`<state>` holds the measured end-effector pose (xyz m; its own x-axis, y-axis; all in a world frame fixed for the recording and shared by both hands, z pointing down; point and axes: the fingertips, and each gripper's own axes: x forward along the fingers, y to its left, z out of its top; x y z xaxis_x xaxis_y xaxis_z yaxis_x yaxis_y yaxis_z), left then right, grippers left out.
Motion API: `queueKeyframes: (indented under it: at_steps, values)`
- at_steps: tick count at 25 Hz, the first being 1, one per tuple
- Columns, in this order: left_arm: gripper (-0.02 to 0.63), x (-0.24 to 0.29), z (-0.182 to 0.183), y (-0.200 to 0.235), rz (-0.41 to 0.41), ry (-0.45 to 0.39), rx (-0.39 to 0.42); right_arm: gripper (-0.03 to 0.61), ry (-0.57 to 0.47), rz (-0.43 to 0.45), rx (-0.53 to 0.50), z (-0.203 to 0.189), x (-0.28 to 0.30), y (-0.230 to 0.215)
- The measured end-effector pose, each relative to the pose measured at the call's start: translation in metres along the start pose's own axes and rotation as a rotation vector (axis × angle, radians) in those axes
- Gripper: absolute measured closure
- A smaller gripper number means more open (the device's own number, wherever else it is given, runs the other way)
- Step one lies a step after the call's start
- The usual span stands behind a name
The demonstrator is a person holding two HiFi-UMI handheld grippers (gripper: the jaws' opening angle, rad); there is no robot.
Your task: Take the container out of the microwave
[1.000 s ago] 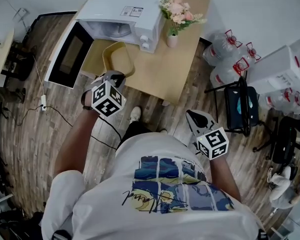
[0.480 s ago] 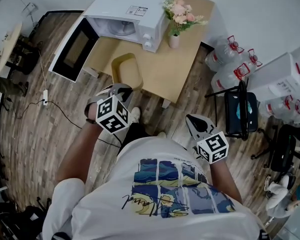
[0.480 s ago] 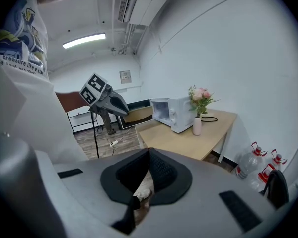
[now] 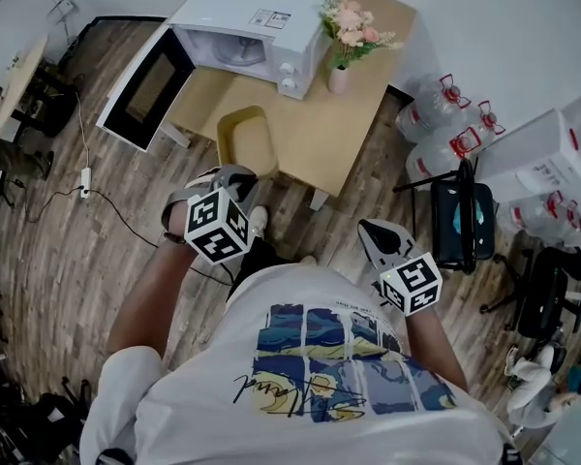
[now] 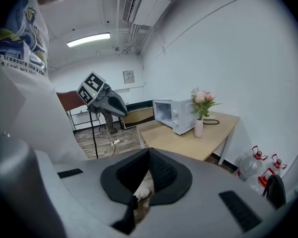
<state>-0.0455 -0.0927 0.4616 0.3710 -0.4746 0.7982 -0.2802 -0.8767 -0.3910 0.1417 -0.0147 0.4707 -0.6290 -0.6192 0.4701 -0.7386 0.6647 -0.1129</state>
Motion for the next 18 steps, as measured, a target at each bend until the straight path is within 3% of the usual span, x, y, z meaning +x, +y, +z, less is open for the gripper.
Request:
queueKeyframes:
  at_steps: [18]
  values:
    - [0.595,-0.002,0.002,-0.014,-0.016,0.012,0.013,0.572,-0.017,0.03,-0.009,0.0,0.004,0.008]
